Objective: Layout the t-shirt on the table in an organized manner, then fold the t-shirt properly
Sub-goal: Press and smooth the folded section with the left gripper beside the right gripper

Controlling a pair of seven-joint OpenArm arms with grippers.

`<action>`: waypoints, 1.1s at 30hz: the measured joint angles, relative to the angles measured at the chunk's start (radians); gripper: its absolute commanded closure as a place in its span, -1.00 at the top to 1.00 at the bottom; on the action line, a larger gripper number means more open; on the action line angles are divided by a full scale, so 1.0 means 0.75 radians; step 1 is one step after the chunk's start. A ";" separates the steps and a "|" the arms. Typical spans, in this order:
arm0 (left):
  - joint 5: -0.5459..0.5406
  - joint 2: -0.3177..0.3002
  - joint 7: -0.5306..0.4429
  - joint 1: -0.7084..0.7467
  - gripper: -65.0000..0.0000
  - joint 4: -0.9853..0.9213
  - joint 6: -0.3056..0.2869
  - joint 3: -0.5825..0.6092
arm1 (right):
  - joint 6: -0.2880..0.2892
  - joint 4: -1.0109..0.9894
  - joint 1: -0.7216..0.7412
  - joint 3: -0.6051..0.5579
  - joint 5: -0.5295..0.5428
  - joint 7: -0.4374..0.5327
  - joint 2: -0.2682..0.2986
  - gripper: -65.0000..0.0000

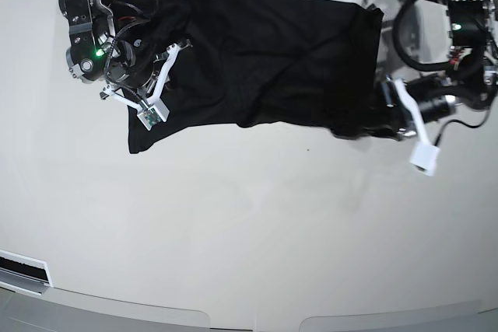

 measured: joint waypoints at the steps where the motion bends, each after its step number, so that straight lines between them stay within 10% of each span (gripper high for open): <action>1: 0.026 -0.006 -0.010 0.005 -1.00 0.000 0.000 -0.051 | 0.000 0.000 0.000 0.000 0.000 0.000 0.000 -1.00; 4: 0.233 -0.062 -0.132 0.015 -1.00 0.000 0.003 -0.174 | 0.000 -0.001 0.000 0.000 0.000 0.000 0.000 -1.00; 8: 0.524 -0.152 -0.253 0.050 -1.00 -0.001 0.231 -0.208 | -0.001 0.000 0.000 0.000 -0.001 0.000 -0.001 -1.00; 17: 0.362 -0.180 -0.211 0.204 -1.00 0.000 0.086 -0.177 | -0.001 0.000 0.001 0.000 -0.001 0.000 -0.008 -1.00; 23: 0.313 -0.120 -0.212 0.240 0.20 0.000 0.079 -0.176 | -0.005 -0.001 0.001 0.000 0.037 -0.001 -0.008 -1.00; 33: 0.509 -0.057 -0.368 0.238 0.21 0.000 0.082 0.062 | 0.036 -0.003 0.004 0.000 0.074 -0.004 -0.008 -1.00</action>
